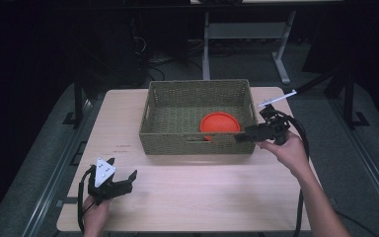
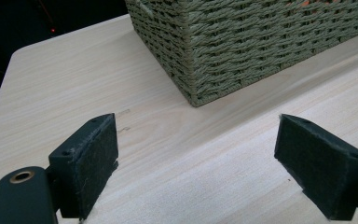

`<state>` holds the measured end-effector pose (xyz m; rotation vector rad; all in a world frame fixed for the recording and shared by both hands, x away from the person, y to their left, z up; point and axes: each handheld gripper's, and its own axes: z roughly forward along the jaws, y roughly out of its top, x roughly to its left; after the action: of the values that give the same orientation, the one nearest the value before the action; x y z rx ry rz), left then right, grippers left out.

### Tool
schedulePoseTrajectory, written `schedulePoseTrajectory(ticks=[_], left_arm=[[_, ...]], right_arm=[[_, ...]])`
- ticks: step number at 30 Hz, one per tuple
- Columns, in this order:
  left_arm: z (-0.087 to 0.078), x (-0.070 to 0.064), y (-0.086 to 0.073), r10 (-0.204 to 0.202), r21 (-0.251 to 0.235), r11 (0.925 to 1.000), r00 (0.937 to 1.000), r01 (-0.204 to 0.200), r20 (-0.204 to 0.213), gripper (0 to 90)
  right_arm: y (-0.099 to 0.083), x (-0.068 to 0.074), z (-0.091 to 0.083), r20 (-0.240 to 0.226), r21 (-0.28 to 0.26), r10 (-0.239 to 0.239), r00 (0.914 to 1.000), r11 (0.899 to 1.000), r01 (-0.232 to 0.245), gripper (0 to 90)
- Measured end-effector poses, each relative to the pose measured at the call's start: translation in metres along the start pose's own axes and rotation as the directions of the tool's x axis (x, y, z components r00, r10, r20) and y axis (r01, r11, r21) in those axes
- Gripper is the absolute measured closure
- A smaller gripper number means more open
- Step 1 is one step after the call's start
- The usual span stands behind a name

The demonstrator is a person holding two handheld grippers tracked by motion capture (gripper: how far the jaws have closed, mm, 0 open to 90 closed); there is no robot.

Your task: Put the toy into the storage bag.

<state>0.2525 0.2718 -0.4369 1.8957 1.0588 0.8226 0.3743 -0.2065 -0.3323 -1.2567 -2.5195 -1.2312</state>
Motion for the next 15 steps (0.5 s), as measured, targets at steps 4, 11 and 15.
schedulePoseTrajectory(ticks=[4, 11, 15], left_arm=[[0.0, 0.0, 0.0, 0.0, 0.001, 1.0, 1.0, 0.0, -0.001, 12.9], [0.0, 0.0, 0.0, 0.001, 0.001, 1.0, 1.0, -0.001, -0.001, 12.9], [0.0, 0.0, 0.0, 0.0, 0.001, 1.0, 1.0, 0.0, -0.003, 12.9]], right_arm=[[-0.006, 0.003, -0.001, -0.007, -0.004, -0.002, 1.0, 1.0, 0.002, 28.4], [-0.019, 0.004, -0.004, -0.015, -0.02, -0.001, 0.9999, 1.0, 0.0, 28.4], [-0.028, 0.004, -0.005, -0.021, -0.026, 0.004, 0.9998, 1.0, -0.005, 28.4]])
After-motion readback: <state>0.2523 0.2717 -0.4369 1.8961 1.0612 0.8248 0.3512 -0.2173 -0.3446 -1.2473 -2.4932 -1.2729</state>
